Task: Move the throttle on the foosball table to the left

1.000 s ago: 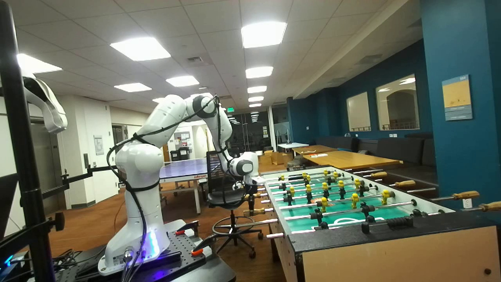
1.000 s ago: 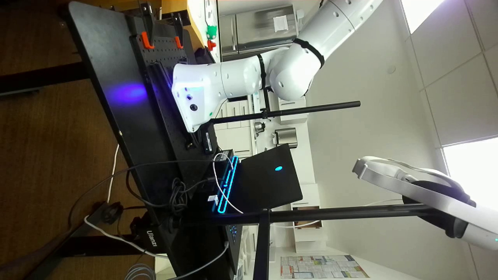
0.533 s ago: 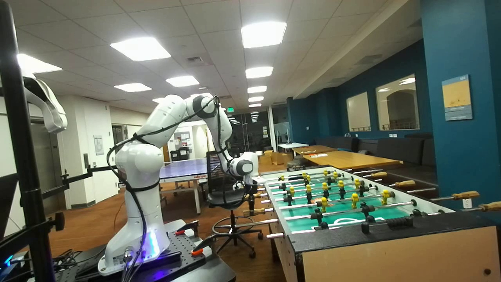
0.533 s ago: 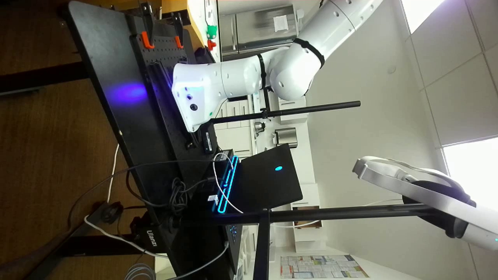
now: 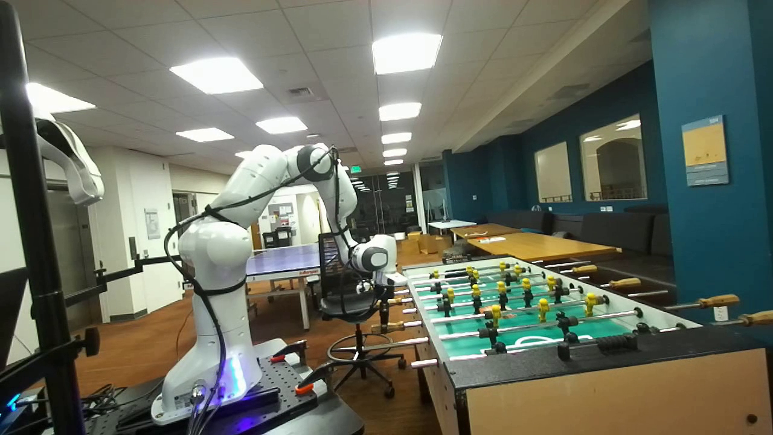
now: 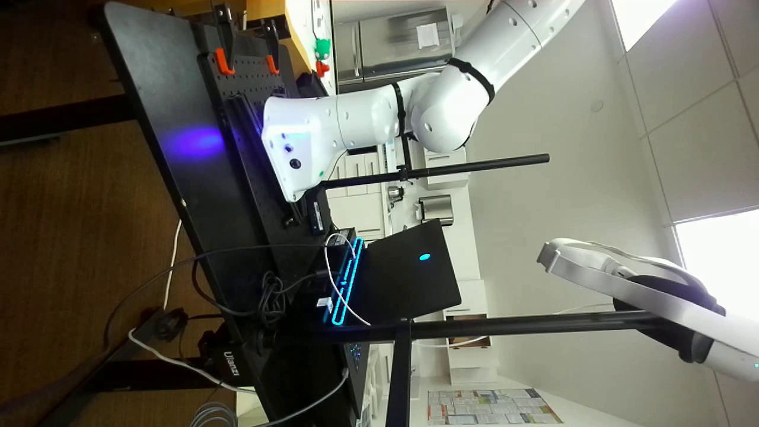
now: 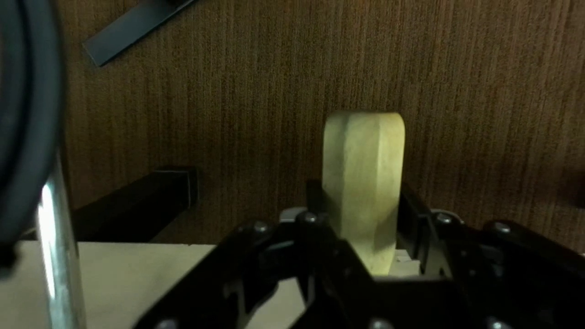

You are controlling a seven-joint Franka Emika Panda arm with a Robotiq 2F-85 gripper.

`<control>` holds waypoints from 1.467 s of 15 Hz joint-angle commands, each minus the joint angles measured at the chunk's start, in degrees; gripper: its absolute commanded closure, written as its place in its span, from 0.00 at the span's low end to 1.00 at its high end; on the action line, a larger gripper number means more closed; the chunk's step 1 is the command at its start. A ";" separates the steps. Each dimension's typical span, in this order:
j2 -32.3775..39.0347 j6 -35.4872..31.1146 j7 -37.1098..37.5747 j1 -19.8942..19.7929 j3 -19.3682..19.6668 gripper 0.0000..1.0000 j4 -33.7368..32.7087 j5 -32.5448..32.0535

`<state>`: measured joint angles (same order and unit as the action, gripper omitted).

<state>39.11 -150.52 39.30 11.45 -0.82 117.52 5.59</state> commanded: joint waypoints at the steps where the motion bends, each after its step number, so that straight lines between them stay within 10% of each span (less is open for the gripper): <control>1: -5.94 0.52 -5.95 -0.92 -3.49 0.84 6.97 3.19; 22: -15.23 -1.47 -11.47 -1.76 -14.26 0.84 24.05 12.46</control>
<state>31.85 -156.23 35.12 10.57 -13.27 135.36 17.14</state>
